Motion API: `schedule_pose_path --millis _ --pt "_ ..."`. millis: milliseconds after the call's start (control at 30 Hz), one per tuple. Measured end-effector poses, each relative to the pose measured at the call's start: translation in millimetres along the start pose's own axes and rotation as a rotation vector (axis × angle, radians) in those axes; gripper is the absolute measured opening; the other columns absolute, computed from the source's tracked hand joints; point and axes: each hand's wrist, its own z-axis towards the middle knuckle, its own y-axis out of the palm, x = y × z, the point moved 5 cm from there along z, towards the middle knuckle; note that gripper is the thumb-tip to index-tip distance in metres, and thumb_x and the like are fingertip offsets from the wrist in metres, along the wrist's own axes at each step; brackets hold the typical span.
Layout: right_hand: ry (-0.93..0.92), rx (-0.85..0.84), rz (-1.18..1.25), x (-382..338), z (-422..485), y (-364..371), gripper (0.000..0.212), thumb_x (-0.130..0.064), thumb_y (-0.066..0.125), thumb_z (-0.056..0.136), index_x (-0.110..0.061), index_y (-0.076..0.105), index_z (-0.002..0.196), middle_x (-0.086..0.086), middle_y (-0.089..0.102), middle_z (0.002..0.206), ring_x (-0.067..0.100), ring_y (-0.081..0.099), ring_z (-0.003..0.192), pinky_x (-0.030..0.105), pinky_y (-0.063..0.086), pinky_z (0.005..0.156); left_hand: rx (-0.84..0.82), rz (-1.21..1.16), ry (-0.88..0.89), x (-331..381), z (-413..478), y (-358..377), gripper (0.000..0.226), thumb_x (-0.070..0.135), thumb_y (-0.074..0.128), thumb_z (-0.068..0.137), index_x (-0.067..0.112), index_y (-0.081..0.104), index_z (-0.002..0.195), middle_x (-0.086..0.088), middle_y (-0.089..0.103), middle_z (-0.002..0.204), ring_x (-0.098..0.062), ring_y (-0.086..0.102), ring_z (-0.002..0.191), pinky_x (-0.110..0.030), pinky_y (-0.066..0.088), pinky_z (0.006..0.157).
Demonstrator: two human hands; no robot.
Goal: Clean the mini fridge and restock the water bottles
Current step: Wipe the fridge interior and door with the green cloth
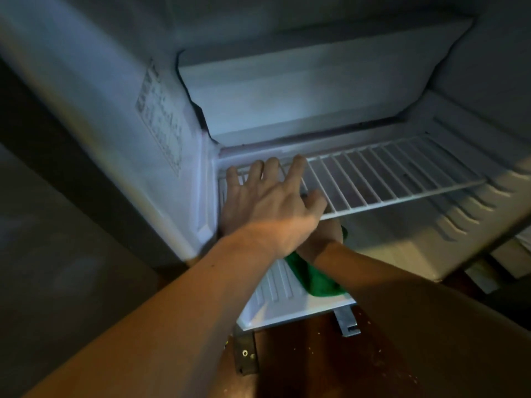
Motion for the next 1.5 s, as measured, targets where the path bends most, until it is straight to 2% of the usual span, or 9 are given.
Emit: schedule_pose_path --millis 167,367,567,700,867,1000,1100,1267,1500 --pt "-0.135 -0.155 -0.162 48.3 -72.4 17.7 0.045 -0.046 0.036 0.098 -0.037 0.027 0.141 0.011 0.014 0.154 0.043 0.034 0.125 0.046 0.043 0.092 -0.006 0.006 0.003 0.5 -0.2 -0.3 0.065 0.059 0.018 0.091 0.035 0.008 0.15 -0.004 0.03 0.152 -0.024 0.026 0.14 -0.054 0.018 0.111" --pt "-0.077 0.071 -0.074 69.5 -29.7 17.7 0.047 -0.048 0.06 0.086 -0.036 0.049 0.13 0.015 0.041 0.14 0.047 0.049 0.113 0.052 0.052 0.081 0.028 0.017 -0.007 -1.6 2.2 -1.1 0.066 0.058 0.019 0.091 0.035 0.006 0.151 -0.004 0.027 0.154 -0.024 0.024 0.141 -0.054 0.015 0.113" --pt "0.008 -0.006 -0.087 77.7 -25.4 21.4 0.047 -0.047 0.058 0.087 -0.035 0.047 0.131 0.016 0.038 0.141 0.046 0.052 0.108 0.047 0.052 0.078 0.006 0.004 0.015 0.9 1.4 1.0 0.065 0.058 0.02 0.091 0.035 0.008 0.151 -0.004 0.028 0.154 -0.024 0.025 0.141 -0.053 0.014 0.114" --pt "-0.006 -0.161 -0.139 118.2 -72.3 26.5 0.044 -0.05 0.033 0.098 -0.043 0.023 0.14 0.009 0.017 0.149 0.036 0.043 0.12 0.04 0.046 0.091 0.036 0.022 0.011 -0.4 1.9 -3.0 0.066 0.059 0.018 0.09 0.035 0.007 0.151 -0.004 0.027 0.153 -0.024 0.024 0.141 -0.052 0.013 0.115" --pt "0.123 0.008 -0.138 125.1 -18.8 39.5 0.046 -0.037 0.035 0.089 -0.017 0.066 0.116 0.029 0.057 0.116 0.049 0.06 0.079 0.049 0.054 0.059 0.022 0.021 0.008 -3.0 1.6 2.7 0.068 0.061 0.013 0.088 0.036 0.003 0.15 -0.002 0.023 0.155 -0.021 0.019 0.143 -0.052 0.011 0.115" --pt "0.112 -0.067 -0.149 132.2 13.4 64.6 0.044 -0.052 0.043 0.091 -0.029 0.051 0.128 0.01 0.053 0.122 0.041 0.056 0.097 0.047 0.051 0.074 0.021 0.043 0.015 0.5 2.9 8.0 0.068 0.061 0.012 0.087 0.037 0.007 0.15 -0.001 0.026 0.153 -0.02 0.025 0.141 -0.05 0.015 0.114" --pt "0.09 0.016 -0.141 138.7 -22.5 39.4 0.039 -0.034 0.047 0.086 -0.019 0.062 0.119 0.022 0.057 0.122 0.047 0.06 0.088 0.046 0.052 0.068 0.097 0.08 0.044 4.6 1.6 2.6 0.078 0.061 0.006 0.077 0.034 0.023 0.149 -0.002 0.043 0.145 -0.023 0.041 0.13 -0.045 0.029 0.107" --pt "0.133 -0.076 -0.1 139.8 -80.5 29.6 0.041 -0.042 0.03 0.101 -0.03 0.028 0.14 0.012 0.027 0.145 0.04 0.046 0.114 0.04 0.043 0.089 0.092 0.069 0.024 1.1 3.1 3.7 0.082 0.063 0.005 0.074 0.033 0.028 0.147 -0.004 0.048 0.14 -0.025 0.046 0.127 -0.045 0.034 0.104" --pt "0.187 -0.161 -0.093 138.5 -135.8 26.6 0.039 -0.042 0.033 0.101 -0.028 0.027 0.137 0.01 0.026 0.142 0.038 0.044 0.111 0.041 0.048 0.082 0.049 0.076 0.003 -5.0 3.9 4.1 0.077 0.061 0.012 0.077 0.032 0.03 0.146 -0.006 0.05 0.14 -0.027 0.047 0.127 -0.045 0.034 0.102"
